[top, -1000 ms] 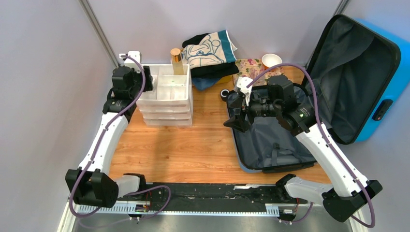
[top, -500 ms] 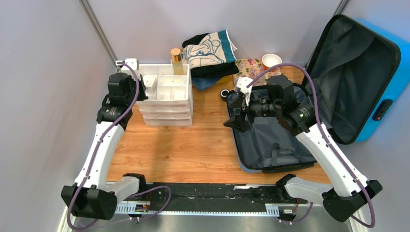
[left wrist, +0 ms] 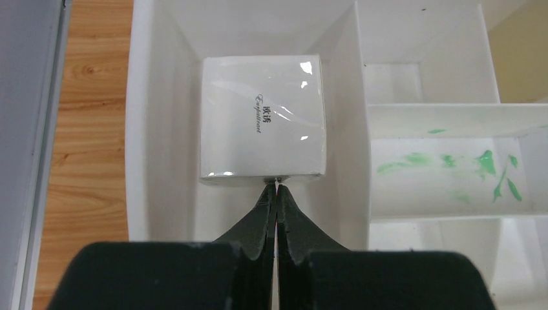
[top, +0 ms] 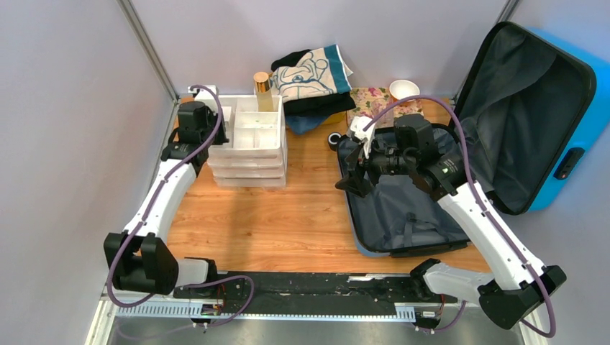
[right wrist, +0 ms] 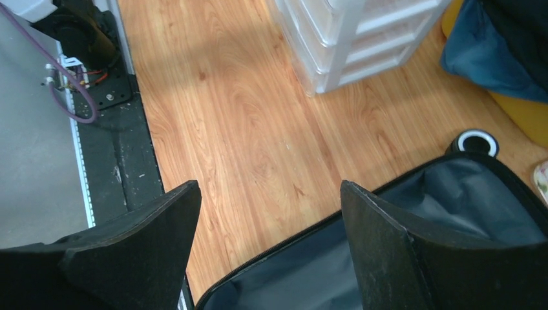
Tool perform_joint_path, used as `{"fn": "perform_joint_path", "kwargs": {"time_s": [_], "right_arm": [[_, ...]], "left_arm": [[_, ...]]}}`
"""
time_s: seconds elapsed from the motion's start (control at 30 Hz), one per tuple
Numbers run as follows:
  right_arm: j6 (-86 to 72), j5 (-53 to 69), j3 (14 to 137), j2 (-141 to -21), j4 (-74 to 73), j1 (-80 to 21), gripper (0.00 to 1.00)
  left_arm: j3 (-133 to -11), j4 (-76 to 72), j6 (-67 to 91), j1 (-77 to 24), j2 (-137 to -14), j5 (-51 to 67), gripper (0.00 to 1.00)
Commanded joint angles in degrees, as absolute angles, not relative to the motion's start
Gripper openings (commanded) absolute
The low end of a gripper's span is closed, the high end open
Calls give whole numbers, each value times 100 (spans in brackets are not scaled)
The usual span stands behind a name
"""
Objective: Open, take out, and arrange the luggage
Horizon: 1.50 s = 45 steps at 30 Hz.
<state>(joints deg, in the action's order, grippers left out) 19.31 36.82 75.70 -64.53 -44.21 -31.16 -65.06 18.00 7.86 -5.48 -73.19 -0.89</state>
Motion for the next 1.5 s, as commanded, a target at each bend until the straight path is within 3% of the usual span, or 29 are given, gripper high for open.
{"fn": "perform_joint_path", "kwargs": {"time_s": [0.0,0.13,0.2,0.4,0.63,0.93,1.47], "right_arm": [[1828,3322,7515,-6583,-4666,-2857,84],[1697,3226,7541,-6951,-4991,-2357,84],[1766,3182,7524,-7101,-5123,-2180,84],[2109,2613,7322,-7725,-5440,-1846,82],[2083,1926,6742,-8199,-4880,-1837,78],[2461,1652,6144,-8692,-3597,-1758,82],[2821,1459,6144,-9799,-2971,-2004,85]], "left_arm": [[-6820,1248,861,-501,-7576,-35,4],[-7013,1274,809,-492,-7682,-35,16],[-7031,1266,704,-483,-7577,95,32],[-7233,1774,633,-475,-7016,1001,59],[-7058,2232,896,-475,-6267,1879,63],[-6838,2162,1151,-475,-5976,2907,63],[-6864,2004,1564,-466,-6091,3313,63]]}}
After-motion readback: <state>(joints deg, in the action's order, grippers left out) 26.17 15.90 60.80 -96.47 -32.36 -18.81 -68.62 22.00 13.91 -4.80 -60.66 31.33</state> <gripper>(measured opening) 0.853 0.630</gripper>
